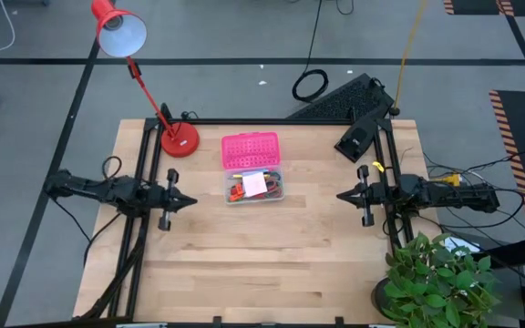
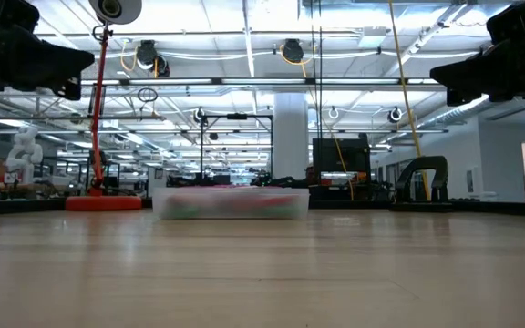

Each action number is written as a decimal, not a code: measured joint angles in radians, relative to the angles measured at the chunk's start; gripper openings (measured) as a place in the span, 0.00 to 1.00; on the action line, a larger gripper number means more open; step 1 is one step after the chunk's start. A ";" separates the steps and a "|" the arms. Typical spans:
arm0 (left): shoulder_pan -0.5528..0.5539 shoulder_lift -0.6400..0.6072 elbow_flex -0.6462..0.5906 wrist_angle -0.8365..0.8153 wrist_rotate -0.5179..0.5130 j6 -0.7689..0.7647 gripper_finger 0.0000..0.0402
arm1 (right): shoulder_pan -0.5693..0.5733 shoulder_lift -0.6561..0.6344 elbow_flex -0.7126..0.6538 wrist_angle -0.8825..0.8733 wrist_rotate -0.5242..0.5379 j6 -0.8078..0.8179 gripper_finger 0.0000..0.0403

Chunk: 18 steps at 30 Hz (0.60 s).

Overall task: Pack school essentials
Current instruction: Return to Home Position

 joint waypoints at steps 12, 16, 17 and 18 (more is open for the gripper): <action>0.142 0.009 0.001 -0.025 0.137 0.018 0.00 | 0.000 0.007 0.000 0.002 0.001 0.000 0.00; 0.175 0.013 0.000 -0.025 0.138 0.003 0.00 | 0.000 0.007 0.000 0.001 0.001 0.000 0.00; 0.178 0.013 0.000 -0.025 0.140 0.003 0.00 | 0.000 0.007 0.000 0.001 0.001 0.000 0.00; 0.179 0.015 0.000 -0.025 0.143 0.007 0.00 | 0.000 0.007 0.000 0.001 0.001 0.000 0.00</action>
